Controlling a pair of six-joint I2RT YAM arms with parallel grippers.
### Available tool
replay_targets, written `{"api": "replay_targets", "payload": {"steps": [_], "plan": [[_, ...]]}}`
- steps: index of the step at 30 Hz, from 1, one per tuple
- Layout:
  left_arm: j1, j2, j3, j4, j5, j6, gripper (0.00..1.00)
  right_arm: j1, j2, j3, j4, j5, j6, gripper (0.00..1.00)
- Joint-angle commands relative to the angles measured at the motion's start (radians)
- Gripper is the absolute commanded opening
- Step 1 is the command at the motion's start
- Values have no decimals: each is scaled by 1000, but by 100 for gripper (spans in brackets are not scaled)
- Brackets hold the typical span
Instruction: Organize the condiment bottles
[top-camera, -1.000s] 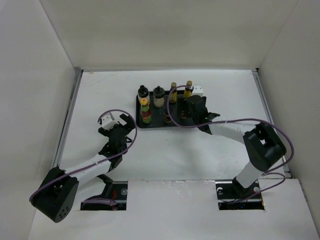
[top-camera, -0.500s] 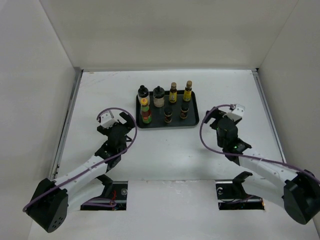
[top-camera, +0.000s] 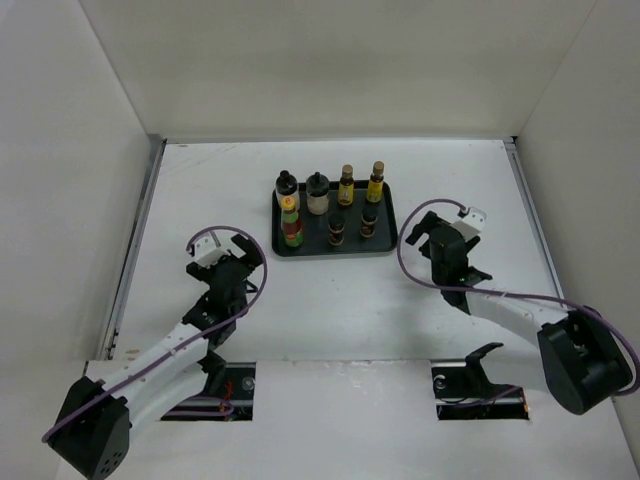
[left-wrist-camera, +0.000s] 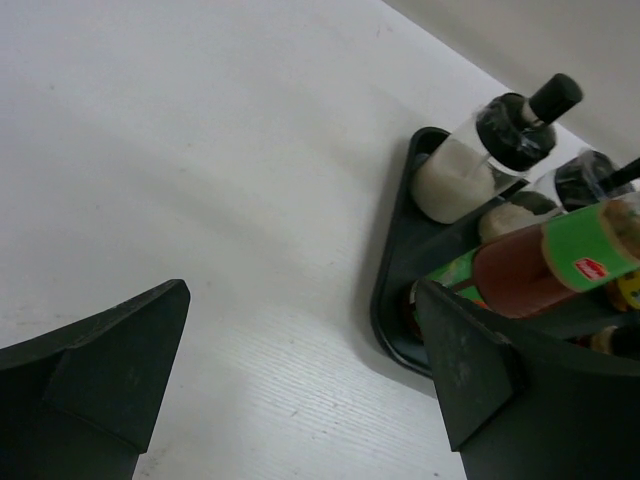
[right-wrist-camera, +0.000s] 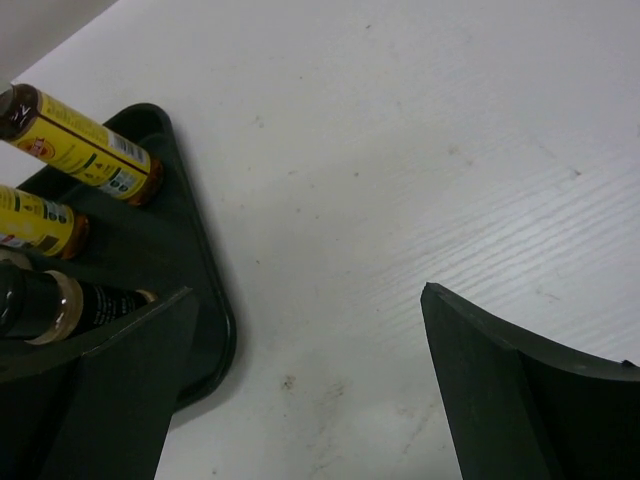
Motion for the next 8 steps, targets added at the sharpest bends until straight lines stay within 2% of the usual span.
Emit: {"api": "replay_targets", "payload": {"steps": [1, 8], "plan": [[23, 17, -4, 38, -8, -2, 100, 21, 43, 82, 14, -41, -2, 100], [17, 37, 9, 27, 20, 4, 100, 42, 40, 87, 6, -35, -22, 100]]}}
